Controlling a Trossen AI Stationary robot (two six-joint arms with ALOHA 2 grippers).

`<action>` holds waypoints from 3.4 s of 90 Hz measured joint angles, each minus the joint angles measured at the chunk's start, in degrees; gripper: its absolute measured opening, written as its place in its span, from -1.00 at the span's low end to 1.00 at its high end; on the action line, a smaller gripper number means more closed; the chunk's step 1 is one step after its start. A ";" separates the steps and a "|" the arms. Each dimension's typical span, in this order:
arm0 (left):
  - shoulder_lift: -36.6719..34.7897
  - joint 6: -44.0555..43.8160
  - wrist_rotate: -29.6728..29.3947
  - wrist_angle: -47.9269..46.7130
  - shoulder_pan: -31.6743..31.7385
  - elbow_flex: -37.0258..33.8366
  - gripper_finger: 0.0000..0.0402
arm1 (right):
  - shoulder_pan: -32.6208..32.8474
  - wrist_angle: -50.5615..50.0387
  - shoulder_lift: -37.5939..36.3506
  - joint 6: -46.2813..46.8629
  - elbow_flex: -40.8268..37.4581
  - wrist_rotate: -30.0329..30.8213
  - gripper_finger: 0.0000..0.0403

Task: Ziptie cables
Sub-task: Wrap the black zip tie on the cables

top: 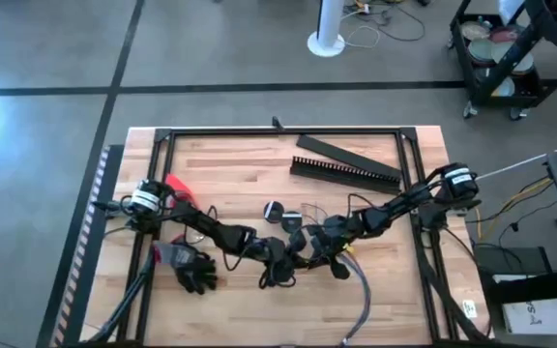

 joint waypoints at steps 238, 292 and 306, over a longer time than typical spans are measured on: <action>-0.67 -52.73 -11.08 21.48 -0.12 -9.56 -0.29 | 18.69 -0.68 -1.38 -7.04 -1.26 56.94 -1.00; 2.89 -47.82 -10.18 35.41 -0.22 -9.54 -0.58 | 21.84 17.53 -1.07 -4.44 -7.18 63.89 -1.00; 8.36 -47.18 -9.57 45.32 -0.22 -8.86 -0.62 | 22.81 18.53 -1.01 -4.52 -7.68 65.56 -1.00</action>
